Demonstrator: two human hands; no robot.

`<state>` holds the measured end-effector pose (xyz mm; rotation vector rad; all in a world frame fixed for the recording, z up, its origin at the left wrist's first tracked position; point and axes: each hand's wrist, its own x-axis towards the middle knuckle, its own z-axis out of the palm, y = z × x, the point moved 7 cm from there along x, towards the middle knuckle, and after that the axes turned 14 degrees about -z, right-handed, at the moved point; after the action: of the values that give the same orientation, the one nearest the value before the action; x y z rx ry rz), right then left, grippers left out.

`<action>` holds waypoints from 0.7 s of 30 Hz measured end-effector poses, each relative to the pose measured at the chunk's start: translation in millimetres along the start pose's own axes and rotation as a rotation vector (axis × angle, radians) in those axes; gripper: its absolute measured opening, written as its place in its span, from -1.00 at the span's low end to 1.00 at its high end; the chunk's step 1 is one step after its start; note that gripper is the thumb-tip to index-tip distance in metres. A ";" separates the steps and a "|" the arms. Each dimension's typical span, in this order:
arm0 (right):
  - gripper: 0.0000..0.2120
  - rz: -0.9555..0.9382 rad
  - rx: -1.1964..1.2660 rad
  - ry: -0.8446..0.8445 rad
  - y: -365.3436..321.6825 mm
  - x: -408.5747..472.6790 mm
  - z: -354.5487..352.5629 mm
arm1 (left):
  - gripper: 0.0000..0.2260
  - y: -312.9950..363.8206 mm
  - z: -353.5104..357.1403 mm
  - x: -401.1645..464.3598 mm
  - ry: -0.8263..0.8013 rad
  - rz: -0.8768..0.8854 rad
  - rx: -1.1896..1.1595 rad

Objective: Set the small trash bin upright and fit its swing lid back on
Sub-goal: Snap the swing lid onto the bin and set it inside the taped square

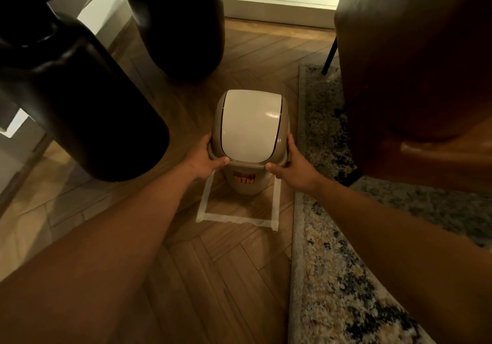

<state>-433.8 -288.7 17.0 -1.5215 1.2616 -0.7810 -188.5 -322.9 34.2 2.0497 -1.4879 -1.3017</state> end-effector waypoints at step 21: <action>0.07 0.028 -0.085 0.067 -22.2 -2.1 9.3 | -0.27 0.8 -10.5 -16.4 0.033 -0.005 0.074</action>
<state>-418.5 -284.4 35.2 -1.5531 1.3778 -0.7743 -181.6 -311.8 48.6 2.1114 -1.5390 -1.2254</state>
